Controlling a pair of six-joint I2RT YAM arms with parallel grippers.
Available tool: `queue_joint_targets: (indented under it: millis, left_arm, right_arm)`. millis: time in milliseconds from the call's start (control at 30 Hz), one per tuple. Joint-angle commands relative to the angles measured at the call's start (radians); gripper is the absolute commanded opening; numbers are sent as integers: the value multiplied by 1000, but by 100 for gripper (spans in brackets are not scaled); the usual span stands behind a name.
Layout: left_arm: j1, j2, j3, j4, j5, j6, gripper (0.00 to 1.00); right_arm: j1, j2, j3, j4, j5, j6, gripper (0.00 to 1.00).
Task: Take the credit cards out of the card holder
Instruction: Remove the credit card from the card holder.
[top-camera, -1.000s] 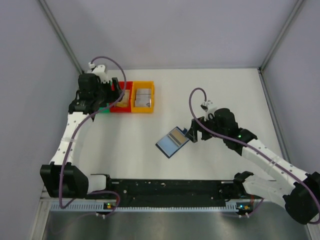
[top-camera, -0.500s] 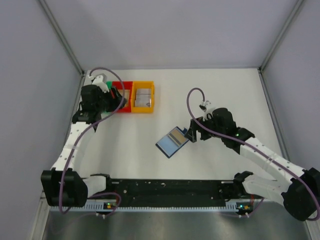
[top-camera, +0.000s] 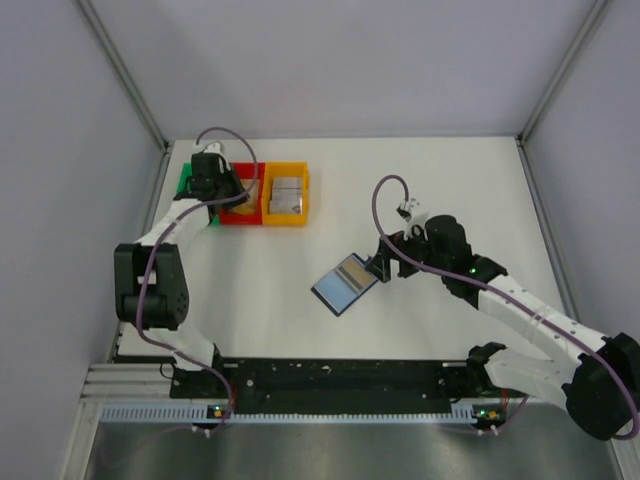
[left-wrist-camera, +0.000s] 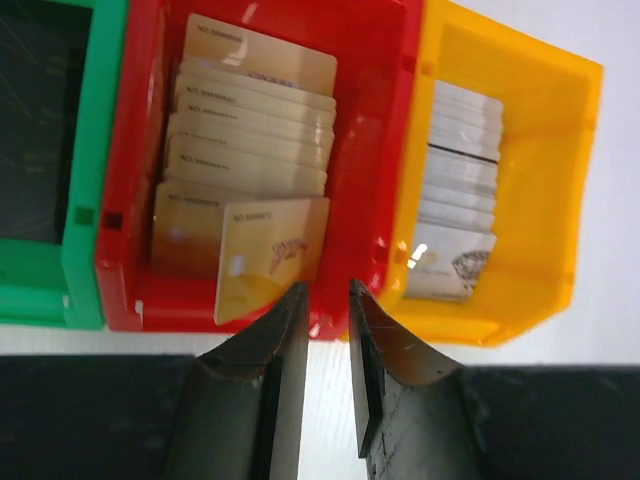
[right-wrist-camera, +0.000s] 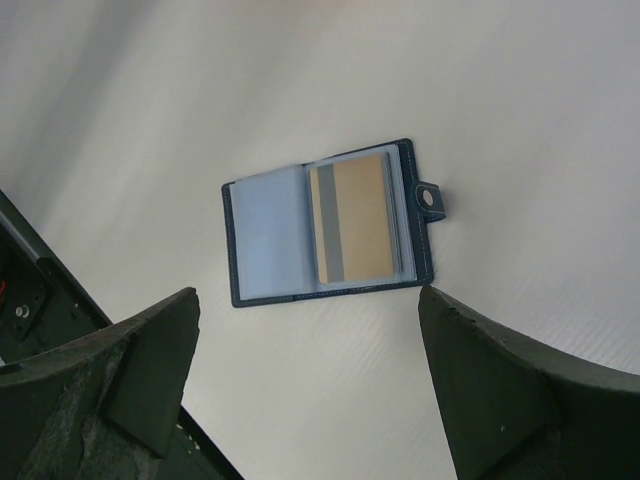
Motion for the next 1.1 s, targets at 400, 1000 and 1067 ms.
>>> queue_joint_targets:
  millis: [400, 1000, 1067]
  left_arm:
    - [10, 297, 301, -121, -259, 144, 24]
    - [-307, -386, -216, 52, 53, -63, 52]
    - [-377, -438, -303, 98, 68, -101, 52]
  right_arm:
    - [-4, 39, -6, 67, 8, -50, 89]
    - [33, 252, 103, 50, -29, -40, 78]
    - [33, 290, 124, 50, -9, -39, 77]
